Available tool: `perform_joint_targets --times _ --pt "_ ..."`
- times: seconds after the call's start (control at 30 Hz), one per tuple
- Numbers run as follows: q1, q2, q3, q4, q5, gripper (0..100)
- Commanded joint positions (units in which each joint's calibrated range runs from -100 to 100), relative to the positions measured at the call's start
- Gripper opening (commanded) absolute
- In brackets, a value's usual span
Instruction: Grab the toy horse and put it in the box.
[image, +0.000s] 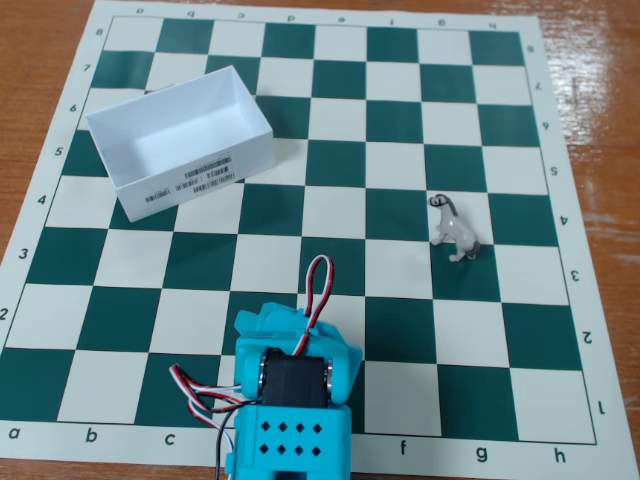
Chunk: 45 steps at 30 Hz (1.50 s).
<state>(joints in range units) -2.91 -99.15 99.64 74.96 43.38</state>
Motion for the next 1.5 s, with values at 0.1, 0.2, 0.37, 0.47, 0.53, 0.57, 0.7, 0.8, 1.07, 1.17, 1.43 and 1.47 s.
perform_joint_targets --times 0.1,0.2,0.37,0.47,0.53,0.57,0.7,0.8,1.07,1.17,1.43,1.47 --pt "-0.52 -0.41 0.36 0.13 -0.03 35" --pt "-0.52 -0.41 0.36 0.13 -0.03 35" --pt "-0.52 -0.41 0.36 0.13 -0.03 35" --pt "-0.52 -0.41 0.36 0.13 -0.03 35" --pt "-0.52 -0.41 0.36 0.13 -0.03 35" --pt "-0.52 -0.41 0.36 0.13 -0.03 35" --pt "-0.52 -0.41 0.36 0.13 -0.03 35" --pt "-0.37 -0.41 0.36 0.04 0.75 35" --pt "11.98 9.41 0.0 -19.64 10.37 40" --pt "15.77 12.87 0.18 -26.87 15.01 39" --pt "22.63 26.67 -5.01 -43.15 24.68 39" --pt "22.98 28.62 -6.65 -44.39 25.17 39"
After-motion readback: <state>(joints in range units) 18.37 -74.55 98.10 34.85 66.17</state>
